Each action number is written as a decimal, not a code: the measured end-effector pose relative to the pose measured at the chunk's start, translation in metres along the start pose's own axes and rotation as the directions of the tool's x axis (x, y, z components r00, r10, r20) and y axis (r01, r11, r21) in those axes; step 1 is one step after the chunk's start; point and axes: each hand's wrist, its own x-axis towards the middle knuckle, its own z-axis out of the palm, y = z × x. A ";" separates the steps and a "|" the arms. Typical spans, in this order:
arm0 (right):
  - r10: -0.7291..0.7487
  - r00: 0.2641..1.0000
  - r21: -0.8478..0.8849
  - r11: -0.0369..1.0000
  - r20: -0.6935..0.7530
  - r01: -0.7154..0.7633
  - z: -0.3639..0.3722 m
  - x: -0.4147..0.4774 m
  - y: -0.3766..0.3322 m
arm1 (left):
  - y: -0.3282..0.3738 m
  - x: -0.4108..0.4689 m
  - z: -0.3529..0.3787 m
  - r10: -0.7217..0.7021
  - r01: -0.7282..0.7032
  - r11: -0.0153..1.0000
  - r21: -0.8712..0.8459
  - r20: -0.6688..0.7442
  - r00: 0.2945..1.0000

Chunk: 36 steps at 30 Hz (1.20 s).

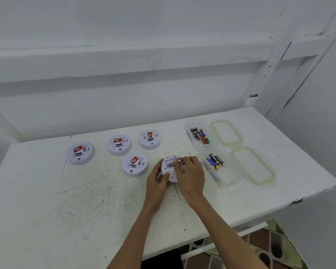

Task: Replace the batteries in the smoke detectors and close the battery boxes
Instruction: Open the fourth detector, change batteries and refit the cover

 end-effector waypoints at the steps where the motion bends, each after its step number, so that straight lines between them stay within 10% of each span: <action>1: -0.020 1.000 -0.028 0.999 -0.003 0.020 0.000 -0.002 0.000 | 0.000 0.000 0.000 0.000 0.000 1.000 0.004 0.000 1.000; 13: -0.313 0.948 -0.321 0.894 0.048 0.312 0.007 -0.015 0.008 | 0.001 -0.001 -0.001 0.003 -0.003 1.000 0.017 0.029 1.000; 28: -0.139 0.990 -0.008 0.990 0.017 0.139 -0.035 0.075 0.018 | 0.003 -0.001 0.000 -0.034 0.033 0.999 0.039 0.012 0.999; 36: -0.025 0.970 -0.137 0.989 0.241 0.059 -0.042 0.156 0.046 | -0.002 0.001 0.000 -0.036 0.036 0.999 0.029 0.004 0.999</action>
